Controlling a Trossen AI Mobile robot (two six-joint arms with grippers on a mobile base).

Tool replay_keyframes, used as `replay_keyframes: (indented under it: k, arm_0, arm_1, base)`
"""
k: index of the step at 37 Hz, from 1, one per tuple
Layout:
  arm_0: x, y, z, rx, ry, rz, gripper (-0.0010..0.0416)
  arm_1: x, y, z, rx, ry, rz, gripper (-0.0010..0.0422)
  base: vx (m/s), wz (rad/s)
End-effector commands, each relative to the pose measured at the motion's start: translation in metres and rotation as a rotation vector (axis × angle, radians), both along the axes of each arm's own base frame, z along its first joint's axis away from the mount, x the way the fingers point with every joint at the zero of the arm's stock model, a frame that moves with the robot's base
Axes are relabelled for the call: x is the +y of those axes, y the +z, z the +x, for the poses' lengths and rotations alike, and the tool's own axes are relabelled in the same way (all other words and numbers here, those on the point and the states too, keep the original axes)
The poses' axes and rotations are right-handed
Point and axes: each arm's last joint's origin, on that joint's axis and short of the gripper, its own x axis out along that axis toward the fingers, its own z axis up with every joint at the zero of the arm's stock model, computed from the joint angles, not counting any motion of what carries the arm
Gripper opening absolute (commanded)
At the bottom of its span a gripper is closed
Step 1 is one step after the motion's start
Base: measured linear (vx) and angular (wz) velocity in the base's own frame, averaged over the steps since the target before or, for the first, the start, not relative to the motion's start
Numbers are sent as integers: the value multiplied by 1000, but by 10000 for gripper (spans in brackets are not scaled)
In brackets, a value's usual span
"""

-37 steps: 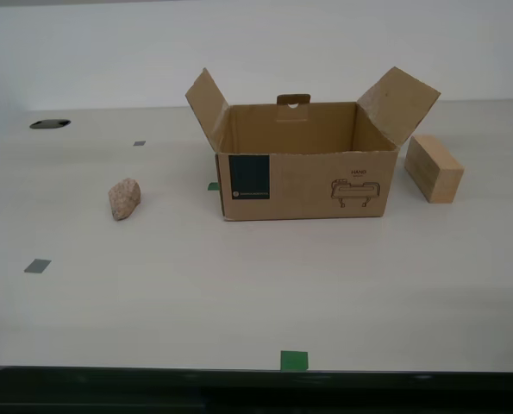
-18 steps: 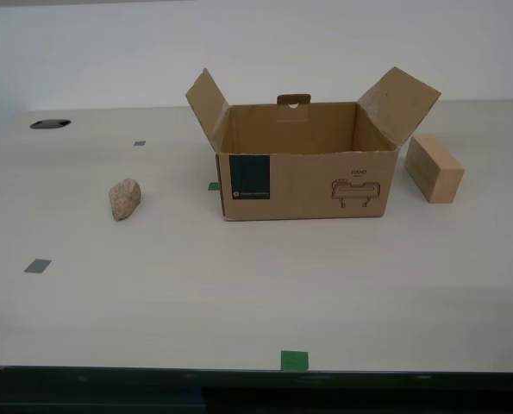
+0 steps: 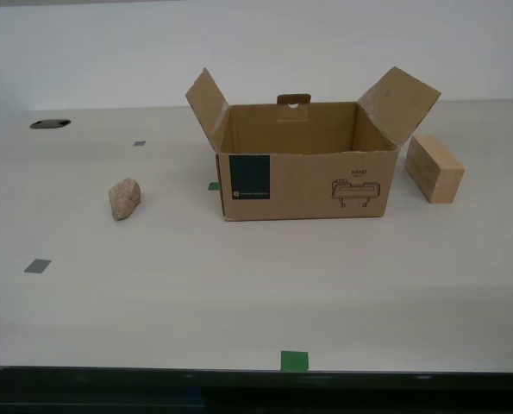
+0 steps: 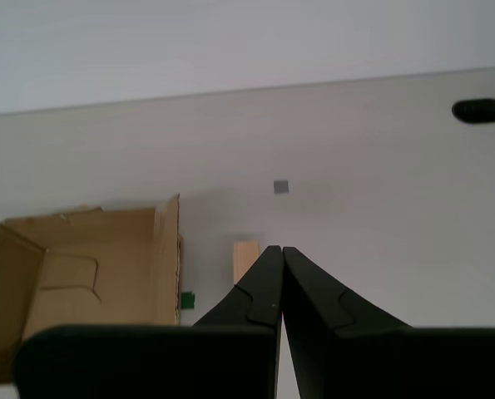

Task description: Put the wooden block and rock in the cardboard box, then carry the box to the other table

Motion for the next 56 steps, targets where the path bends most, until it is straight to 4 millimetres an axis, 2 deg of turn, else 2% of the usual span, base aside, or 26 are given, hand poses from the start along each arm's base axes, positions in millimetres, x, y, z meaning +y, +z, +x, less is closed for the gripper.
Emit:
replay_keyframes:
  k: [1,8,16,26,37,42,56]
  arm_0:
    - [0,1,1,69,-3,2,0]
    - [0,6,6,189,-2,1,0]
    - [0,21,14,209,-1,0,-1]
    - [0,35,27,254,8,-9,-1]
    - [1,22,47,462,20,-18,0]
    - [1,16,55,482,21,-18,0]
    - [1,15,56,472,21,-18,0]
  arm_1:
    - [-3,-1,6,58,-34,13,0]
    - [-11,-1,13,97,-73,23,0]
    - [-20,-2,14,169,-107,27,0]
    - [-22,-5,14,340,-113,43,0]
    - [-23,-7,17,381,-109,48,0]
    - [-23,-7,15,397,-109,49,0]
    - [-23,-5,18,358,-109,46,0]
  base:
    - [0,0]
    - [0,0]
    - [0,0]
    - [0,0]
    - [0,0]
    - [0,0]
    - [0,0]
